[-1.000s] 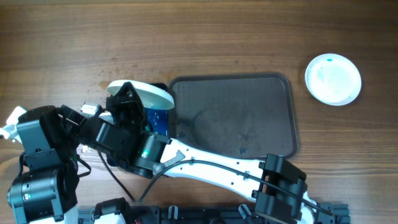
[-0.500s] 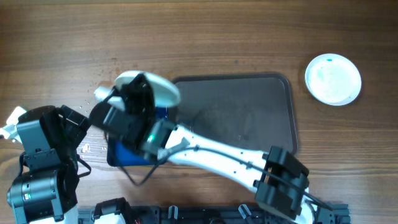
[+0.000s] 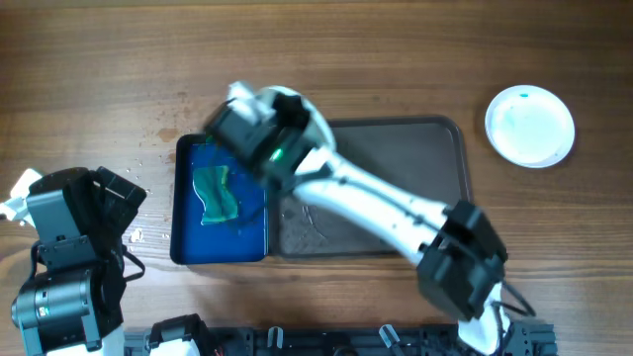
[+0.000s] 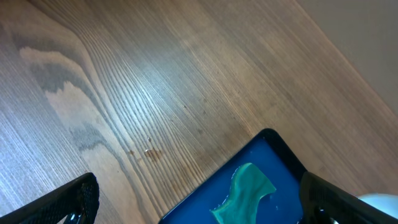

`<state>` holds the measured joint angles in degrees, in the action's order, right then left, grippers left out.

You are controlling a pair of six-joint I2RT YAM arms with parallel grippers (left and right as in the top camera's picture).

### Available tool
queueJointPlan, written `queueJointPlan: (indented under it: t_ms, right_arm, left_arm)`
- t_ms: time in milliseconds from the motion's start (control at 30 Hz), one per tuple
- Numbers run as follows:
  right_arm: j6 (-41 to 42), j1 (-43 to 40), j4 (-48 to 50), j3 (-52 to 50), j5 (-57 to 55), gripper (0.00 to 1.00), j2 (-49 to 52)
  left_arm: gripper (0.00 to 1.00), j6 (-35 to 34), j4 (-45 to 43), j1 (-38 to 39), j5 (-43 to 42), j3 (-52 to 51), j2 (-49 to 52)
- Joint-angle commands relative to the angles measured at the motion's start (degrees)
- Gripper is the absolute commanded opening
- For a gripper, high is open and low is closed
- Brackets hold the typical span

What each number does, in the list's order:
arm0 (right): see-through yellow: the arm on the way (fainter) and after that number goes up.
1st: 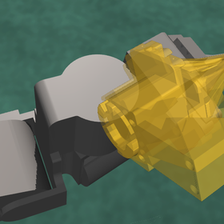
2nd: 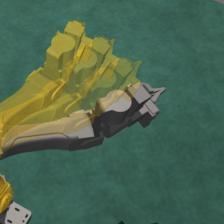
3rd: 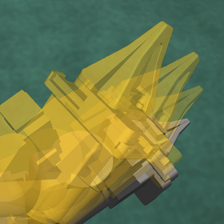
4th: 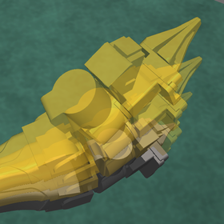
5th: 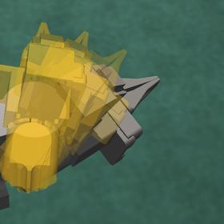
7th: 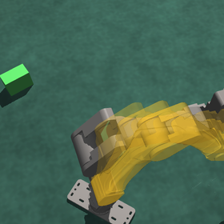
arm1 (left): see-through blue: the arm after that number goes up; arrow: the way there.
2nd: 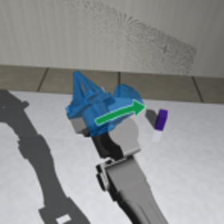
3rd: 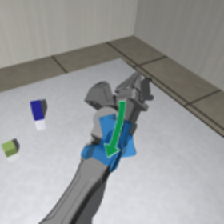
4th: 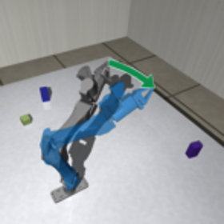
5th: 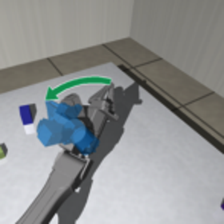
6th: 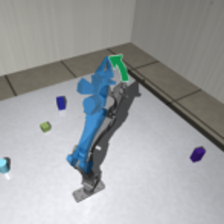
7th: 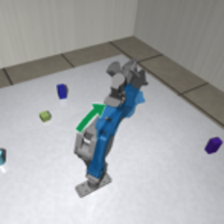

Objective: Clean dirty plates on tray and stack at the side
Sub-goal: 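Carry the plate right and set it on the stacked plates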

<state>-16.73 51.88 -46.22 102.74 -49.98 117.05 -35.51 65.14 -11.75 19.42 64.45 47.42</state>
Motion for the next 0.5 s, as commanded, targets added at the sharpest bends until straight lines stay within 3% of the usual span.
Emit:
queueJointPlan:
  t_ms: [0,167,300,467]
  right_arm:
    - [23.5,-8.7,-8.1,9.9,25.4,0.04,-1.6]
    - [29.1,-25.3,-19.0,21.4,41.4,0.04,-2.8]
    - [31.2,-43.4,-25.2,21.2,48.7,0.04,-2.8]
    - [35.5,-67.1,-30.6,17.1,49.9,0.04,-2.1]
  left_arm:
    - [1.0,-1.0,-0.2,-0.2,-0.8,0.2,0.8]
    - [1.0,-1.0,-0.2,-0.2,-6.8,0.2,4.5]
    - [1.0,-1.0,-0.2,-0.2,-11.3,0.2,10.2]
    - [1.0,-1.0,-0.4,-0.2,-15.3,0.2,19.1]
